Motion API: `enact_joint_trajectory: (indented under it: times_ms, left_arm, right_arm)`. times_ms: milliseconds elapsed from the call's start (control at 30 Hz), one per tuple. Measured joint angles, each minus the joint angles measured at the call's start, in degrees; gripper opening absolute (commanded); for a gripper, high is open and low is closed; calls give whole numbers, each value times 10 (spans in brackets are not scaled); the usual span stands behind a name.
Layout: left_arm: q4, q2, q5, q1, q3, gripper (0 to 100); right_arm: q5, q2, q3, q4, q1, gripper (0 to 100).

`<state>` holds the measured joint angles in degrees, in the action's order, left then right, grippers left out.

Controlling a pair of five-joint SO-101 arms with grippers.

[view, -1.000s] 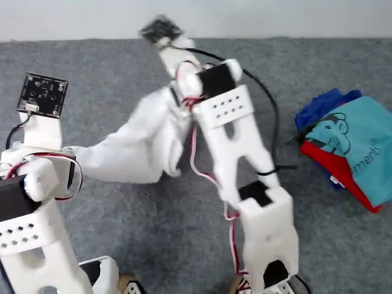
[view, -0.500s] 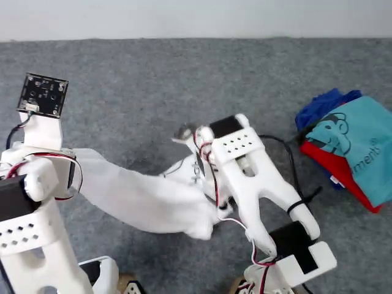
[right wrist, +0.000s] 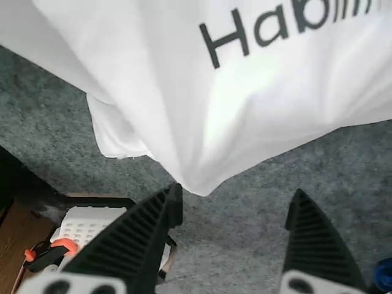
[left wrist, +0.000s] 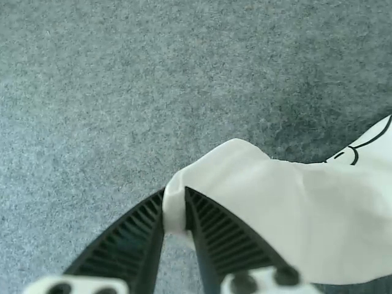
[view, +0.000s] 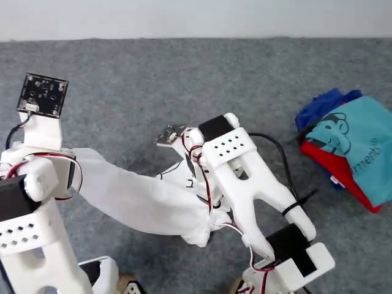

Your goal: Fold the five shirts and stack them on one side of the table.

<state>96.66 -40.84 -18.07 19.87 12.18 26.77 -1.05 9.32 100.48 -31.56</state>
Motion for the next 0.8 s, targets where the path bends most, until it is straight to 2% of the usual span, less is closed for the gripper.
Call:
enact_joint_trajectory:
  times_ms: [400,667,800]
  left_arm:
    - [0,0,0,0,0,13]
    - [0,0,0,0,2,13]
    - [0,0,0,0,2,13]
  right_arm:
    - [0,0,51,0,-41,270]
    - [-1,0,55,-44,-41,24]
    - [-18,0,74,-84,-41,17]
